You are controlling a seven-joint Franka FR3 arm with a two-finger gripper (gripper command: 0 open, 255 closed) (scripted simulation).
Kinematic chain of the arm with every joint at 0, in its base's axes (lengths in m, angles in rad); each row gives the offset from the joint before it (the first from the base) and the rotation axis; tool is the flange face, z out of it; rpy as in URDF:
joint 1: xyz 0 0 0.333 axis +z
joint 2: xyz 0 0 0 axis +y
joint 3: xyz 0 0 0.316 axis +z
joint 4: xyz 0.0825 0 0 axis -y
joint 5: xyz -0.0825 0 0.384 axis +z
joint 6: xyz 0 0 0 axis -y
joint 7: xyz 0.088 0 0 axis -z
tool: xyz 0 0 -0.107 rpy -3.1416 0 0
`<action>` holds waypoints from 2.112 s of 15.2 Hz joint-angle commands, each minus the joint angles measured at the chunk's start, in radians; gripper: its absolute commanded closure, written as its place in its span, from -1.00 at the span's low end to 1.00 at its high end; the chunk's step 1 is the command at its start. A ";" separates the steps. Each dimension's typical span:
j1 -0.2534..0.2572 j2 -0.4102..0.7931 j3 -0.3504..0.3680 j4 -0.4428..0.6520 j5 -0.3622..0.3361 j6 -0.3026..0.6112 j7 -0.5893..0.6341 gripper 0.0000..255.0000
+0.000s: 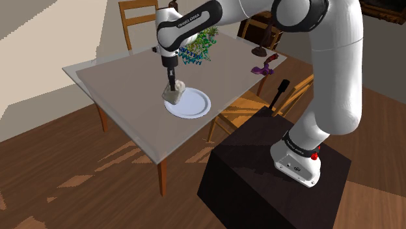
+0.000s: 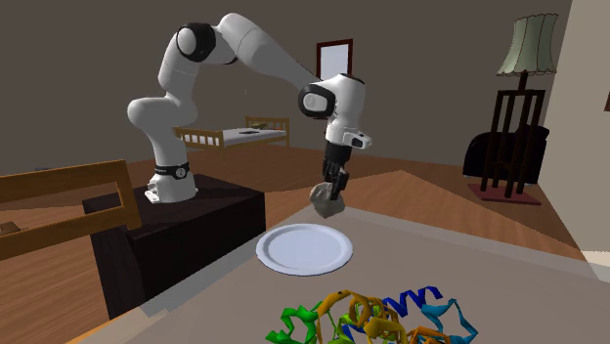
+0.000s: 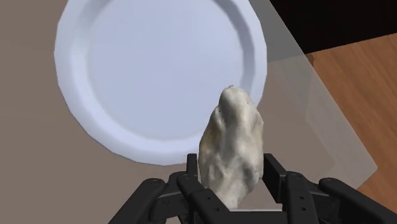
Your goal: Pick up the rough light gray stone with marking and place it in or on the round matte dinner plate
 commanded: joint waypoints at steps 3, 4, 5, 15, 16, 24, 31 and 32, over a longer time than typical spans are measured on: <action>-0.058 -0.078 -0.017 -0.113 0.003 0.033 -0.073 1.00; -0.073 -0.094 -0.022 -0.136 0.003 0.039 -0.092 1.00; -0.087 -0.109 -0.027 -0.157 0.003 0.044 -0.111 1.00; -0.128 -0.090 -0.046 -0.223 0.001 0.128 -0.169 1.00; -0.128 -0.081 -0.046 -0.224 0.001 0.138 -0.169 1.00; -0.127 -0.005 -0.047 -0.222 -0.001 0.212 -0.169 1.00; -0.126 0.005 -0.048 -0.221 -0.001 0.221 -0.169 1.00; -0.126 0.005 -0.048 -0.221 -0.001 0.221 -0.169 1.00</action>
